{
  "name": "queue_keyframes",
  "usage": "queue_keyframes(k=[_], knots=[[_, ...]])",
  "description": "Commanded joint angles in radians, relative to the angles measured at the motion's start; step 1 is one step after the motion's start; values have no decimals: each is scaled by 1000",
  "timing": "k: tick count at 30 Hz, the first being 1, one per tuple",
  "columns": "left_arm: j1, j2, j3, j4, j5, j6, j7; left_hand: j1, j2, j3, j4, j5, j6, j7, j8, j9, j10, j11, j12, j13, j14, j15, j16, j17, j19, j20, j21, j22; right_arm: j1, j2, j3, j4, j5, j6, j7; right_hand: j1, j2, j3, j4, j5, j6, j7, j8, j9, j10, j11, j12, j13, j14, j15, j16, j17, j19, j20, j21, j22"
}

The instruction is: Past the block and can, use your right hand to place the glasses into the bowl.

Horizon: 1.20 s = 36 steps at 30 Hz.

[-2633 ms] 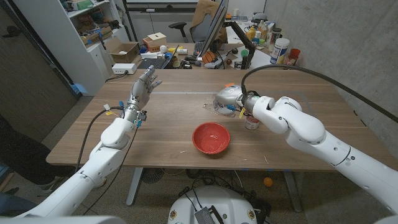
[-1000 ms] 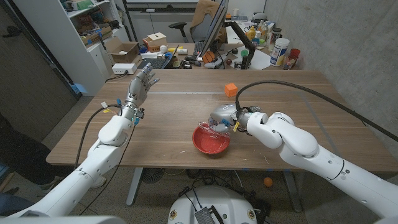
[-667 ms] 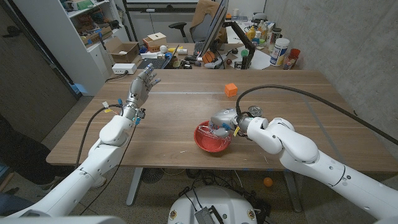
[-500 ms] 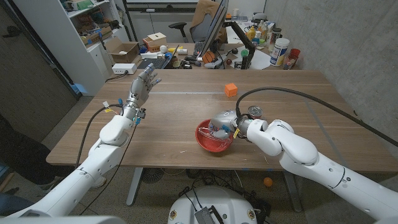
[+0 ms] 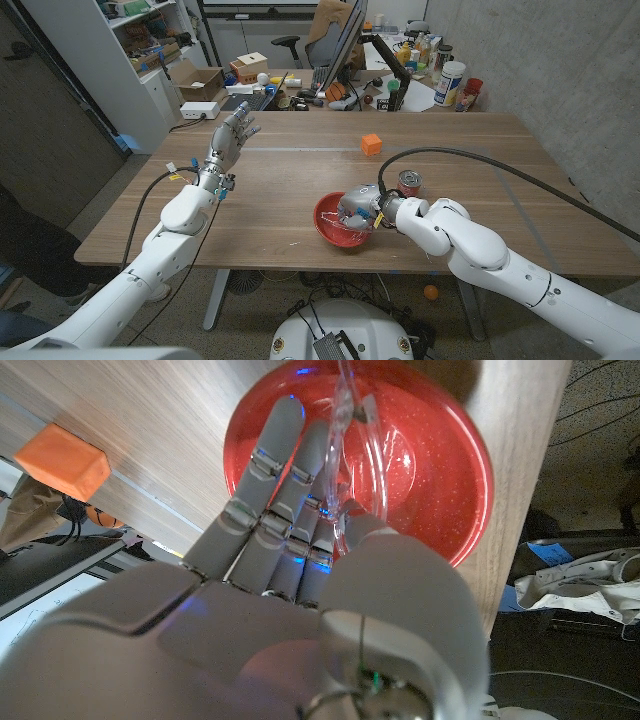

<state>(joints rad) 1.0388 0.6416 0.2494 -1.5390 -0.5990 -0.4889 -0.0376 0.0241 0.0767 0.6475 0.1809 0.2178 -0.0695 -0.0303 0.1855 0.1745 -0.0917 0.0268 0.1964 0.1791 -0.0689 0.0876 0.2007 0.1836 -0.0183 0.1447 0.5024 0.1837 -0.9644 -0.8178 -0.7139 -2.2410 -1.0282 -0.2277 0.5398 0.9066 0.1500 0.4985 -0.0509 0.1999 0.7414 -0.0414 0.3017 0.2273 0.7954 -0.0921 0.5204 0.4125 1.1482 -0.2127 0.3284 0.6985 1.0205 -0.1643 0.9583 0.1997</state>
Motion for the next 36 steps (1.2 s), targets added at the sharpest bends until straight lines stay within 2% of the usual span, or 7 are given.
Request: queue_keyframes(k=[1, 4, 9, 15, 23, 30, 36], knots=[[4, -2, 1, -4, 0, -1, 2, -9, 89, 0, 0, 7, -6, 6, -2, 2, 0, 1, 5, 4, 1, -6, -4, 5, -1, -2, -4, 3, 12, 5, -11, 8, -18, -2, 37, -20, -14, -7, -1, 1, 55, -56, -6, 2, -8, 1, -3, 0, -10, -4, -7, 3, -2, -36, 7, 1], [6, -1, 0, -6, 1, -1, 5, -9, 89, -1, 0, 7, -5, 6, -2, 2, 1, 2, 5, 4, 1, -5, -4, 5, -1, -2, -5, 3, 15, 5, -15, 9, -28, -4, 48, -26, -22, -12, -3, 2, 20, -62, -24, 1, -22, 6, -8, 1, -18, -2, -14, 5, -3, -36, 13, 0], [8, -1, 0, -7, 4, -1, 6, -9, 90, -1, 0, 7, -6, 7, -2, 2, 0, 2, 5, 4, 3, -5, -4, 5, 0, -2, -5, 3, 27, 12, -14, 8, -17, -11, 95, -118, -114, -87, 21, 6, -80, -66, -86, -8, -73, 19, -33, -17, -53, 4, -47, 2, -2, -27, 27, -11], [6, -1, 2, -8, 4, 2, 7, -9, 90, -1, 0, 7, -6, 8, -2, 2, -1, 1, 4, 4, 2, -5, -4, 5, 0, -2, -6, 3, 32, 13, -7, 6, 9, -19, 114, -172, -144, -120, 47, 16, -100, -61, -99, -9, -90, 26, -40, -24, -64, 5, -61, 0, -1, -24, 28, -15], [1, -1, 8, -9, 12, 7, 8, -8, 92, 0, 0, 7, -10, 11, -4, 2, -4, 4, 3, 4, 2, -6, -5, 5, 1, -3, -7, 3, 31, 4, 4, 11, 48, -19, 98, -321, -224, -212, 124, 46, -178, -49, -123, -15, -103, 56, -52, -49, -60, 2, -72, 3, 31, -14, 25, -23], [-2, -2, 10, -9, 13, 10, 9, -8, 92, 0, 0, 7, -11, 12, -4, 2, -4, 4, 3, 4, 4, -4, -4, 5, 4, -5, -7, 3, 41, 1, 1, 12, 67, -24, 104, -343, -291, -260, 131, 90, -278, -61, -127, -23, -170, 63, -91, -65, -87, -1, -101, -14, 37, -13, 9, -23], [-1, -3, 11, -8, 11, 9, 7, -7, 92, 0, 0, 8, -11, 12, -4, 2, -4, 3, 3, 4, 6, -6, -4, 5, 5, -6, -8, 3, 46, -1, 1, 14, 86, -26, 97, -359, -295, -280, 143, 112, -316, -51, -120, -25, -222, 84, -124, -76, -138, 8, -134, -48, 22, 20, -10, -25]])
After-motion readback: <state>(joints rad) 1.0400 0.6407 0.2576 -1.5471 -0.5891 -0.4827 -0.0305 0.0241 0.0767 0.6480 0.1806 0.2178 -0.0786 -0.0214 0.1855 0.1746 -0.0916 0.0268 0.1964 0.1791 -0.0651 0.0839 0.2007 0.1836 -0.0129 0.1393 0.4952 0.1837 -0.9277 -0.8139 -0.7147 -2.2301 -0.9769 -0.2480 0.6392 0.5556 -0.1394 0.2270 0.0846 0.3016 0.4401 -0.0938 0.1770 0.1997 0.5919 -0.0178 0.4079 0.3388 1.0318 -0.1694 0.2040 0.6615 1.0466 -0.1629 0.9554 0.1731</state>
